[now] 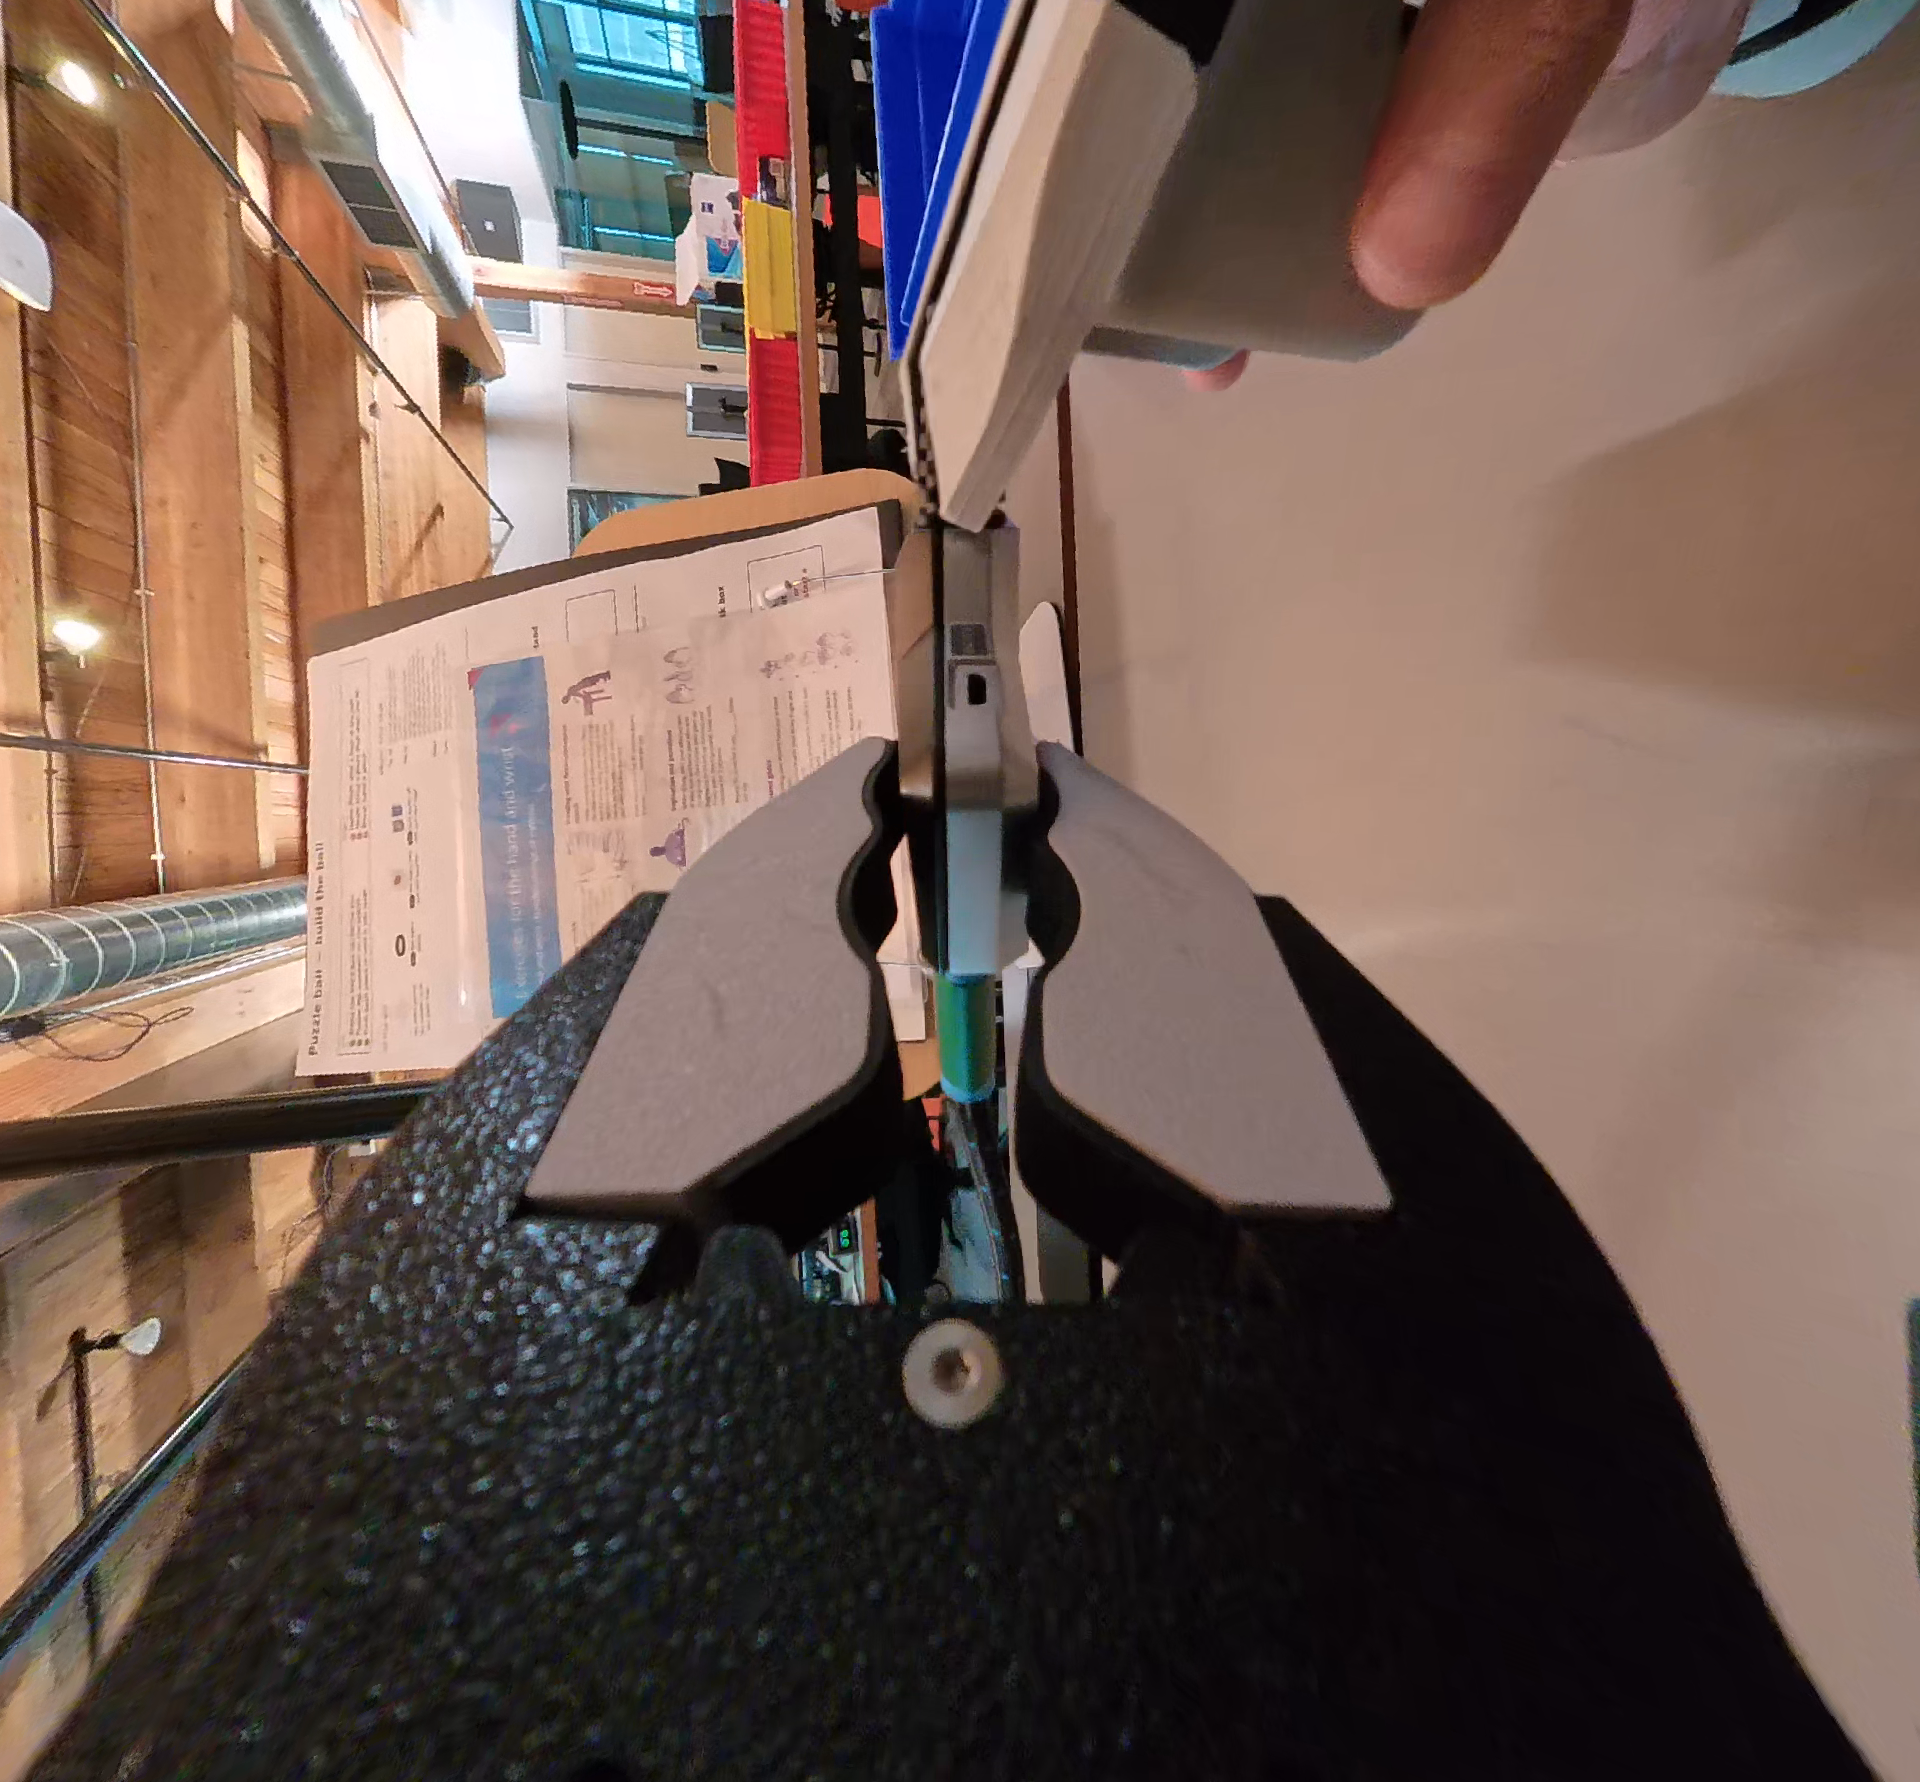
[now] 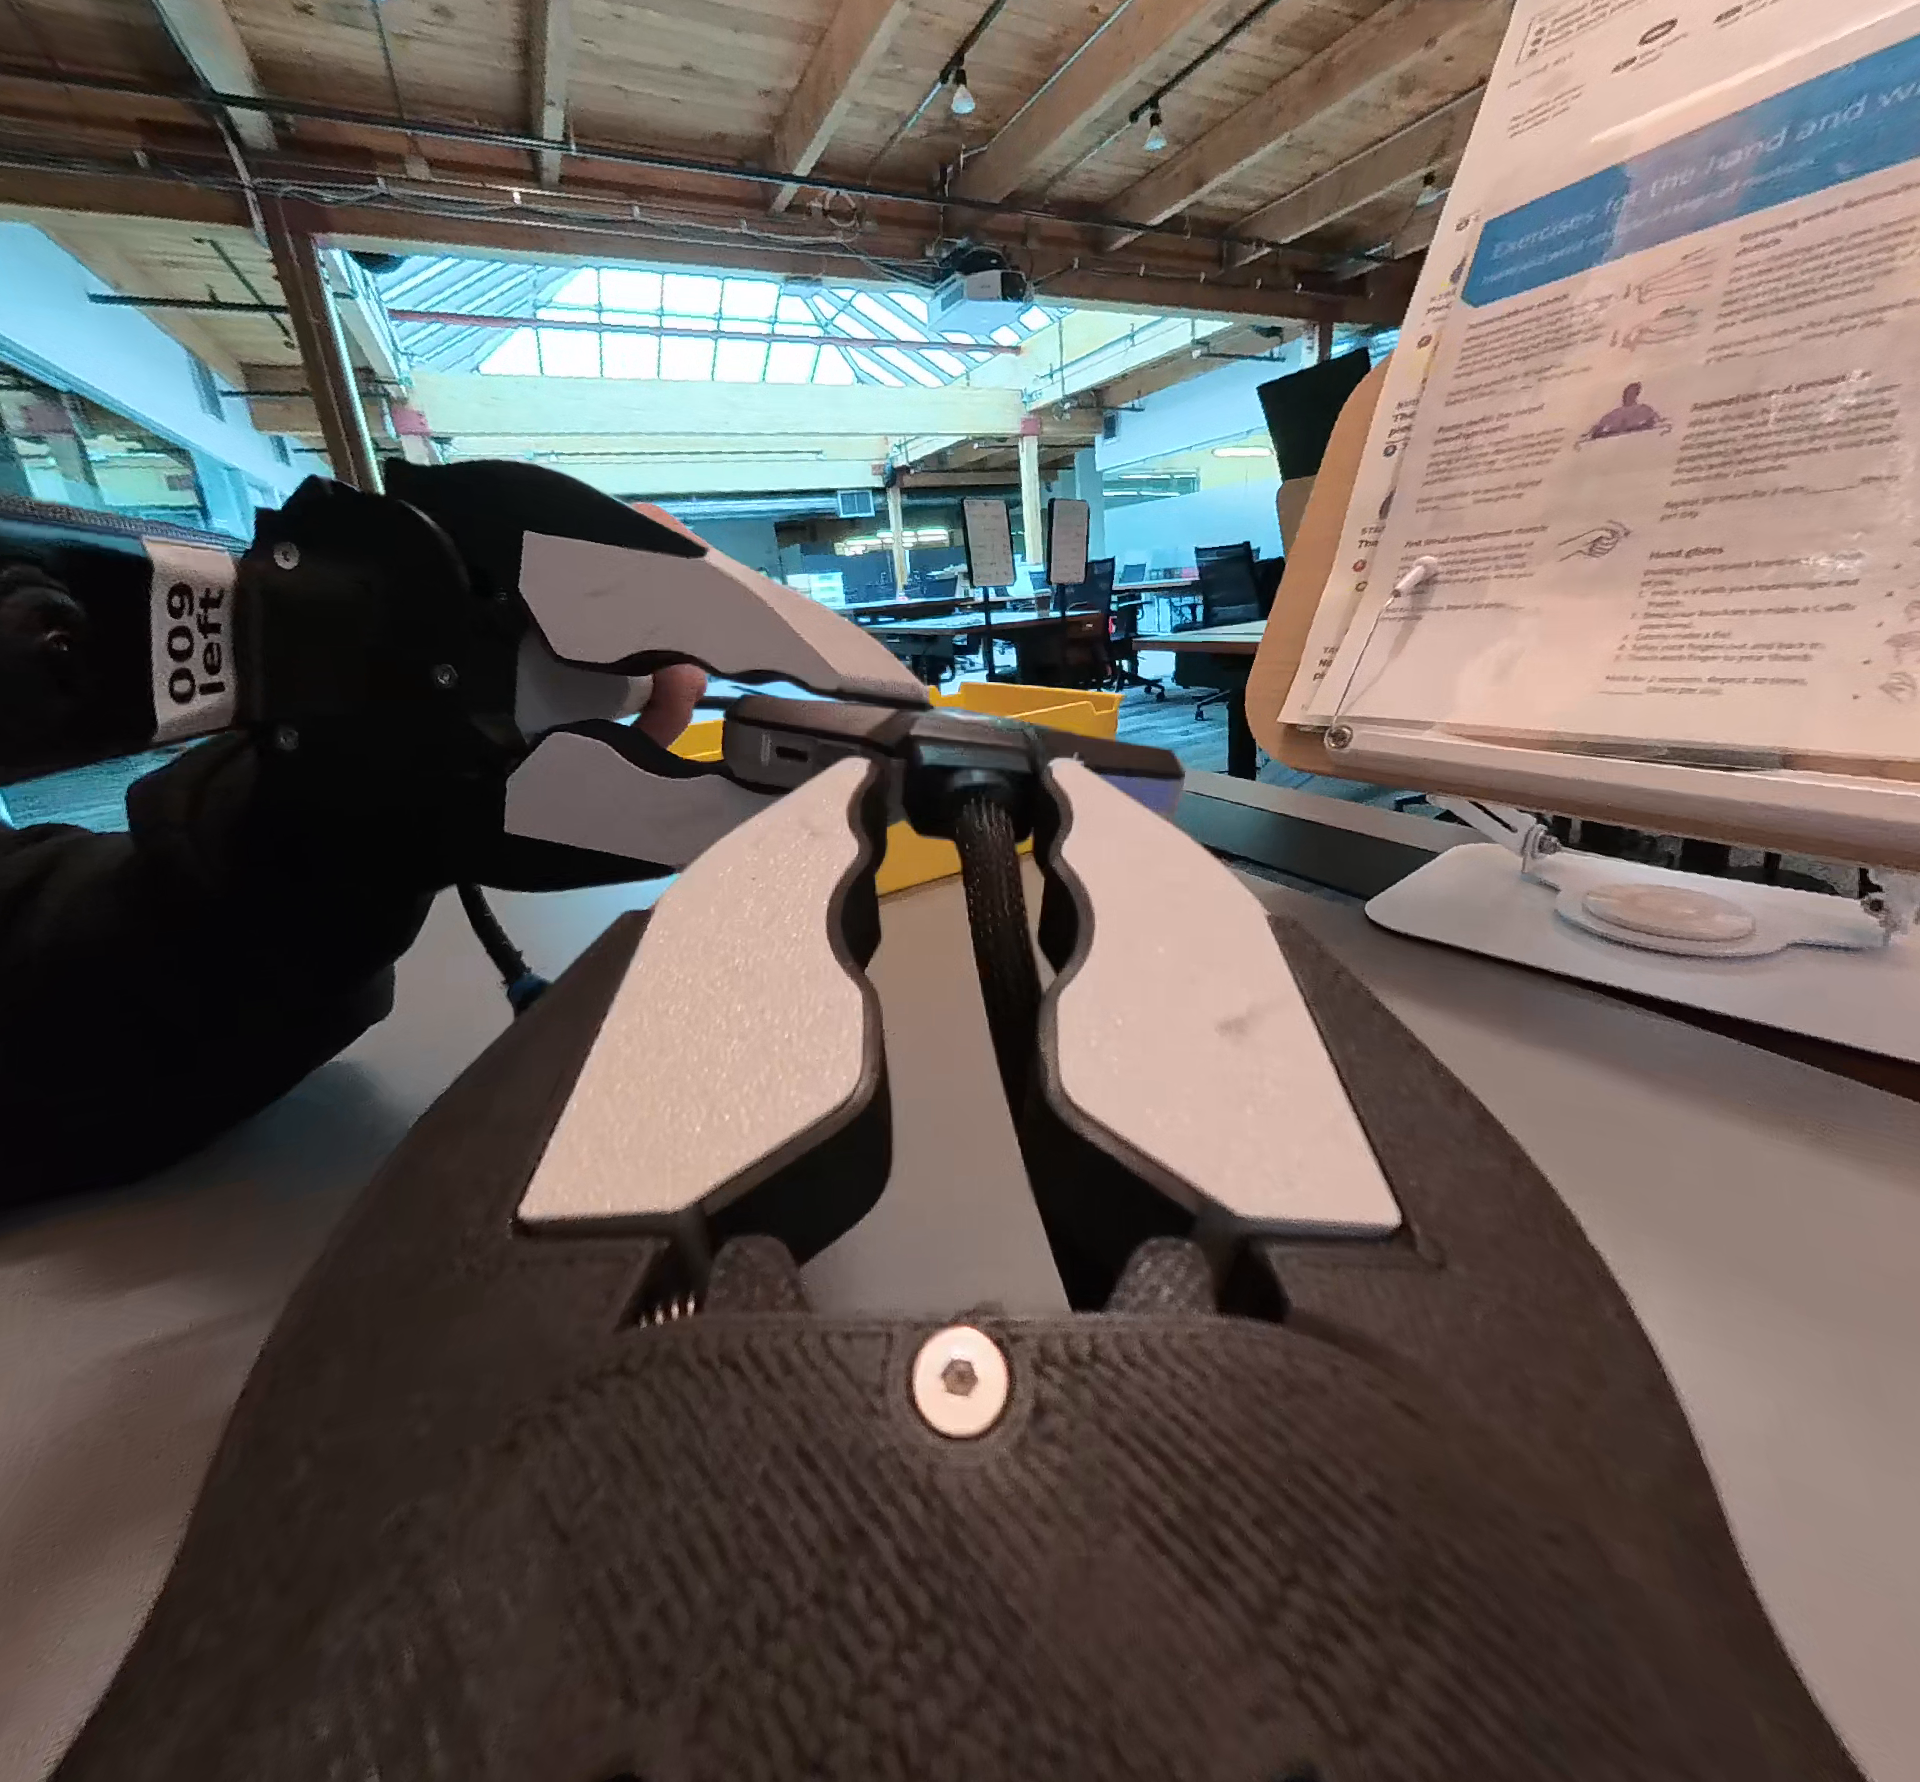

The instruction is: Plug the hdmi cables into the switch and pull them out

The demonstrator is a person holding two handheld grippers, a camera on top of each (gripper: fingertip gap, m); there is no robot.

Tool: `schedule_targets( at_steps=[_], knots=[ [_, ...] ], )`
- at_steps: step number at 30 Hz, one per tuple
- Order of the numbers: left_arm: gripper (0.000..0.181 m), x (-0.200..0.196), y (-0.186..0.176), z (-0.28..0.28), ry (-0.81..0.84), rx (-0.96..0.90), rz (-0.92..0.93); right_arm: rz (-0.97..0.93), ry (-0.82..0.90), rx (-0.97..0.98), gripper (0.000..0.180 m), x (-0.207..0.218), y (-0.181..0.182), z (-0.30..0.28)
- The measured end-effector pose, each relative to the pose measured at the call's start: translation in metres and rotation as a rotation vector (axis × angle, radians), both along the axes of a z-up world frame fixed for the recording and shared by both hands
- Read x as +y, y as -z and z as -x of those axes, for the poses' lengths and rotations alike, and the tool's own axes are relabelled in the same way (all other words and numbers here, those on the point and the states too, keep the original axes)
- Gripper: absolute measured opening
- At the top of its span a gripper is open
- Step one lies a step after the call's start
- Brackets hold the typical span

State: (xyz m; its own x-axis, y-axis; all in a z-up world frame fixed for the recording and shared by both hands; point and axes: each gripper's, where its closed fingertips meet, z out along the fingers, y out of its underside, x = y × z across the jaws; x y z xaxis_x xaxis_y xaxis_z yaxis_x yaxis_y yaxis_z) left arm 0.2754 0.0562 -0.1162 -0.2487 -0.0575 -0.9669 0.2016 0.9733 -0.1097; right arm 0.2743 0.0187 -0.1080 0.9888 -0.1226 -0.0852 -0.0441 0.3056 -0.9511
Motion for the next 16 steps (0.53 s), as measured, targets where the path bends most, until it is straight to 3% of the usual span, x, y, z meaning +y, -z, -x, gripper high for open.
schedule_targets(
  at_steps=[1, 16],
  knots=[
    [0.021, -0.0002, 0.0008, -0.0001, -0.001, 0.0, -0.008, -0.003, 0.007, -0.002, 0.028, 0.0005, -0.0008, -0.0002],
    [0.02, -0.0003, -0.0012, -0.0009, 0.006, -0.001, 0.024, -0.01, 0.023, 0.025, 0.031, -0.0025, 0.0, -0.0068]
  ],
)
